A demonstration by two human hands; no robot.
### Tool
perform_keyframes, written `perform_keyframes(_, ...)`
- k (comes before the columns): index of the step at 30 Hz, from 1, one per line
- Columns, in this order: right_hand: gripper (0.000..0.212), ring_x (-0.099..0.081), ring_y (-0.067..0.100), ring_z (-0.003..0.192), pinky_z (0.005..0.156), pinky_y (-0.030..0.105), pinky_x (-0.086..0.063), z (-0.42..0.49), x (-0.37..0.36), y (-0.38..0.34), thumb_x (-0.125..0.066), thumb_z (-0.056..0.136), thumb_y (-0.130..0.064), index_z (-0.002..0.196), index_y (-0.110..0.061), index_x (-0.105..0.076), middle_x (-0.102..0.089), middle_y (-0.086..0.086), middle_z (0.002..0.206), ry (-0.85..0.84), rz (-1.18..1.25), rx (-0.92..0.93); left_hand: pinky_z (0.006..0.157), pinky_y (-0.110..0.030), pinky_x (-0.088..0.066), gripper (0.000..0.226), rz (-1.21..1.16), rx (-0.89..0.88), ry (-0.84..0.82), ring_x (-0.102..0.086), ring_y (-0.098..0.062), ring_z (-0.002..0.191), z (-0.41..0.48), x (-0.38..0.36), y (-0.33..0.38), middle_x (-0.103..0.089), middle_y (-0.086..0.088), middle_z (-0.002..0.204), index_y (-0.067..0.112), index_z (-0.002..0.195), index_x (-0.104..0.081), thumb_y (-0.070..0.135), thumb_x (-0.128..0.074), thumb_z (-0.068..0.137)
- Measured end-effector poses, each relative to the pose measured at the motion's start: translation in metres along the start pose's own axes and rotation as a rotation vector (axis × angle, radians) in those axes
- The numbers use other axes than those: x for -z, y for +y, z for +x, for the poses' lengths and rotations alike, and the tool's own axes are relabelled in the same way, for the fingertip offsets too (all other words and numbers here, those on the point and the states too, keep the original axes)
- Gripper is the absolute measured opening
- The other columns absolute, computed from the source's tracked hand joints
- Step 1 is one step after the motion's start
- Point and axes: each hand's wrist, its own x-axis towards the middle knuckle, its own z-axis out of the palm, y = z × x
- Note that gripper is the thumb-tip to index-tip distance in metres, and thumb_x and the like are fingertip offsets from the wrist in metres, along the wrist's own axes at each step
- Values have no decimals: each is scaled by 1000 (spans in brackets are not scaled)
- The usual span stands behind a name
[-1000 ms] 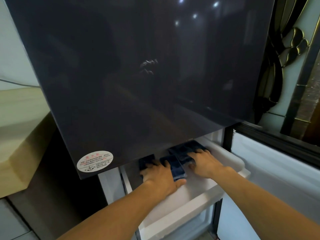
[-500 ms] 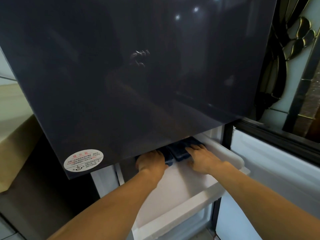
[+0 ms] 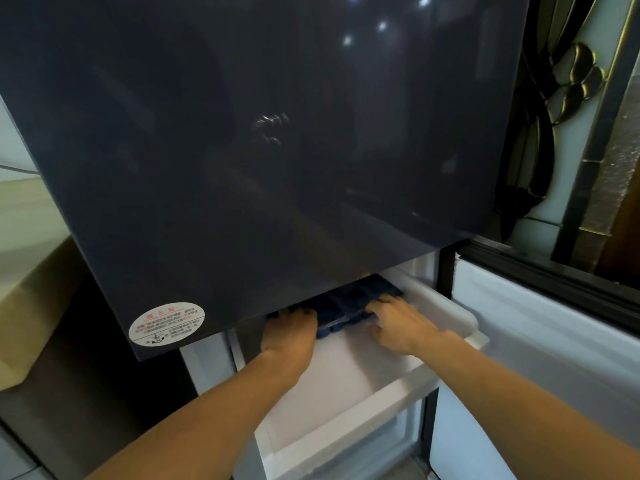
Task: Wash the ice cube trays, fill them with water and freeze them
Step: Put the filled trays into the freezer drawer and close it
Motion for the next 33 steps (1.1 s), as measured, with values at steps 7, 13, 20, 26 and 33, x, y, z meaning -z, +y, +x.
perform_keyframes(7, 49, -48, 33, 133, 105, 41, -46, -30, 12, -13, -55, 100, -29, 148, -25, -45, -47, 8, 150, -7, 43, 4, 93, -39, -52, 40, -105, -22, 0, -54, -29, 123, -13, 4, 1, -58, -8, 133, 16, 137, -51, 28, -59, 100)
perform_keyframes(13, 43, -54, 26, 127, 98, 34, -46, -65, 28, -39, -56, 103, -38, 142, -21, -53, -53, 5, 143, 61, 52, -7, 93, -43, -47, 36, -146, -106, 81, -52, -29, 123, -55, 25, -13, -55, -7, 134, 20, 132, -50, 38, -54, 101)
perform_keyframes(20, 19, -62, 19, 89, 74, 31, -49, -119, 65, -104, -58, 102, -36, 104, -20, -68, -69, -1, 104, 201, 71, 53, 84, -39, -48, 31, -283, -217, 267, -59, -24, 111, -135, 60, -54, -61, -1, 122, 23, 123, -52, 45, -45, 103)
perform_keyframes(26, 28, -63, 16, 71, 71, 43, -54, -168, 105, -186, -57, 99, -39, 77, -23, -68, -70, -4, 73, 327, 72, 166, 75, -40, -55, 29, -381, -209, 429, -66, -21, 90, -211, 96, -120, -67, 7, 104, 28, 110, -57, 50, -41, 101)
perform_keyframes(33, 36, -58, 13, 61, 60, 31, -47, -188, 167, -319, -60, 97, -42, 69, -22, -67, -63, -6, 61, 510, 240, 439, 55, -33, -48, 28, -392, -83, 738, -59, -13, 61, -281, 143, -226, -62, 10, 69, 29, 88, -61, 50, -48, 100)
